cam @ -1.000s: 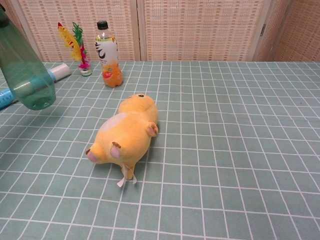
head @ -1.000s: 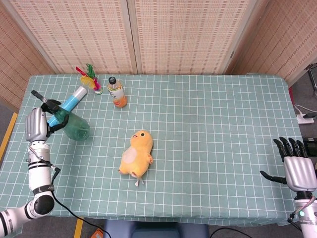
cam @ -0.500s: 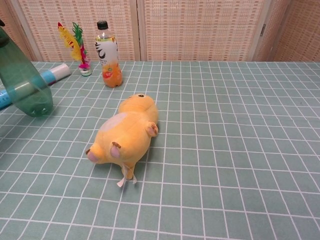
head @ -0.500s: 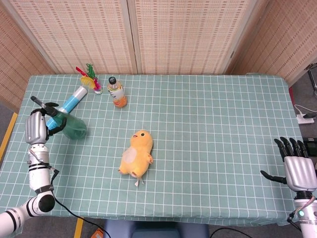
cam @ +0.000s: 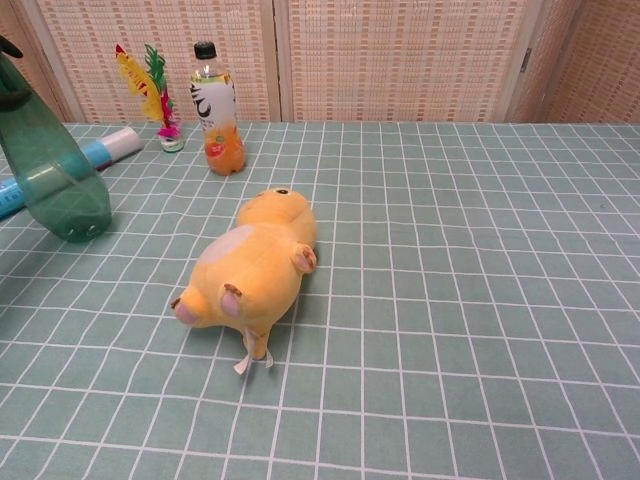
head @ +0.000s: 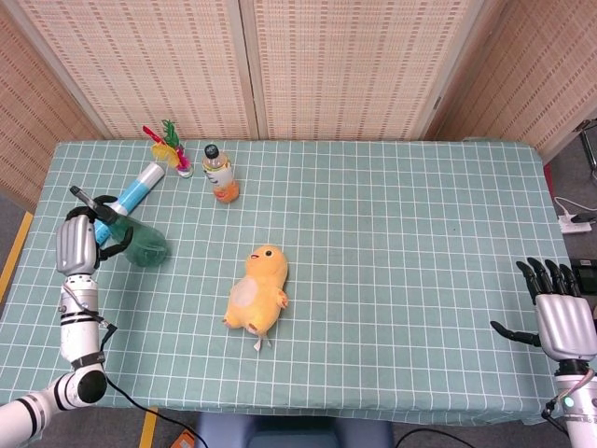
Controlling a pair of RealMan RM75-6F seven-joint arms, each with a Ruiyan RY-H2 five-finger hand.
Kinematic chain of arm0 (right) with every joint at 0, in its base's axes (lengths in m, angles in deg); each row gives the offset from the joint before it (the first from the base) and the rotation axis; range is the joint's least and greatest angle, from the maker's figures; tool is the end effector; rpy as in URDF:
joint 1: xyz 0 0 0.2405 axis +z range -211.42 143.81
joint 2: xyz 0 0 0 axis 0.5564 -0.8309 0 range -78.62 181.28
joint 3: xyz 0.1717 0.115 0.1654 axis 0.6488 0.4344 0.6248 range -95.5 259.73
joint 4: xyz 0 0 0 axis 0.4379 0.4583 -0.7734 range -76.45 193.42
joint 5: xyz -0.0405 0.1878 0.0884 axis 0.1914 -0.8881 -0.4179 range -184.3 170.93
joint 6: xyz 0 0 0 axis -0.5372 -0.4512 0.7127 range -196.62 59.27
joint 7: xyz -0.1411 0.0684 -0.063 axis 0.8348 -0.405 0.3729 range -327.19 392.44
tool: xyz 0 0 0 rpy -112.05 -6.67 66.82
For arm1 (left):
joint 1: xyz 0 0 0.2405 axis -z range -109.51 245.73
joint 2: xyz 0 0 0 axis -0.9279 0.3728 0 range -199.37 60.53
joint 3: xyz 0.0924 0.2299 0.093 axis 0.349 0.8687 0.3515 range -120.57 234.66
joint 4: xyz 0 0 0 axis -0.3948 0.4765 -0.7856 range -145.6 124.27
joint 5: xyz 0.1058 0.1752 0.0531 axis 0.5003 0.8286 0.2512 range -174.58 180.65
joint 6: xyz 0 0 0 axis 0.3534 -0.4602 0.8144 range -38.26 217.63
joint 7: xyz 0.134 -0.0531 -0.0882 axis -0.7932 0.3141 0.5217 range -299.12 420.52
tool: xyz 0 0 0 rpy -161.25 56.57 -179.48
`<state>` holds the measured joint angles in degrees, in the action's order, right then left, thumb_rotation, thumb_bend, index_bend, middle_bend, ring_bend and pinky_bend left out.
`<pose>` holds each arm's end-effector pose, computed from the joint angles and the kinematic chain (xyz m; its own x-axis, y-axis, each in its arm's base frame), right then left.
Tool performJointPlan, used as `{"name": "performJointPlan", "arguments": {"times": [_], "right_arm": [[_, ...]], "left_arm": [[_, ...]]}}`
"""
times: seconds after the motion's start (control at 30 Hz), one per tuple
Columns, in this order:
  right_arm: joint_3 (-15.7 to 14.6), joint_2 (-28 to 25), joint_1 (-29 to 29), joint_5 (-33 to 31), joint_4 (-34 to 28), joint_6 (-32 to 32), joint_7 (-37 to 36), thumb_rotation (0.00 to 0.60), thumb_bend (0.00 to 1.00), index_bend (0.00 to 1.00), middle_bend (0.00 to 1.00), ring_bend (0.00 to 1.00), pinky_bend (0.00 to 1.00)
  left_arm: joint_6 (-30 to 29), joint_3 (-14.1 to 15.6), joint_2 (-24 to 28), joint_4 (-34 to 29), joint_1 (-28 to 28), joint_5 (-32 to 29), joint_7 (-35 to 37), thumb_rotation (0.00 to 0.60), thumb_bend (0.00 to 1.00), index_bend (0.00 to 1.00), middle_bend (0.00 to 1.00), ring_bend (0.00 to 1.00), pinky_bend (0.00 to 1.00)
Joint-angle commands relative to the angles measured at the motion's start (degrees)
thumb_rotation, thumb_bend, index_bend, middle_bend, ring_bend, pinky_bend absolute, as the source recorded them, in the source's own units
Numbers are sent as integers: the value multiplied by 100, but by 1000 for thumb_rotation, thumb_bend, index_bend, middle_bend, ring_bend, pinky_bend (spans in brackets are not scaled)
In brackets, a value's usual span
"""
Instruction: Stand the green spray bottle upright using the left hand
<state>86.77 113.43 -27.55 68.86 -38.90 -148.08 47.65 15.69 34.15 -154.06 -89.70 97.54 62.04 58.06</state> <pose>-0.3295 -0.2175 0.1639 0.5477 -0.0984 0.8309 -0.8229 0.1159 0.5562 -0.2482 0.3933 0.1137 0.0853 -0.2031 0.9754 0.9952 0.0640 -0.0737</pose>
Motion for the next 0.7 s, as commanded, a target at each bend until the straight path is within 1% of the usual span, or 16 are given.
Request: {"name": "performJointPlan", "arguments": {"times": [0.03,0.27,0.4,0.7], "right_arm": [[-2,-7,0,2,-4,4,-11,600,0,113,68,0,0],[-4,-11,-1,12,-4,4,-33,600,0,113,68,0,0],[-8,-14,-4,26,1,2,-61,600,0,113,68,0,0],[-12,-21,2,45,6,9,-84,600,0,113,68,0,0]], "left_arm": [[39,24,9,1,-3,21,24,600,272,279,523,409,218],[149,82,40,-2,4,28,-4,600,247,260,507,409,222],[373,131,69,9,1,-120,-29,600,232,252,502,408,226],[585,184,107,40,13,-235,-66,600,228,251,490,402,228]]}}
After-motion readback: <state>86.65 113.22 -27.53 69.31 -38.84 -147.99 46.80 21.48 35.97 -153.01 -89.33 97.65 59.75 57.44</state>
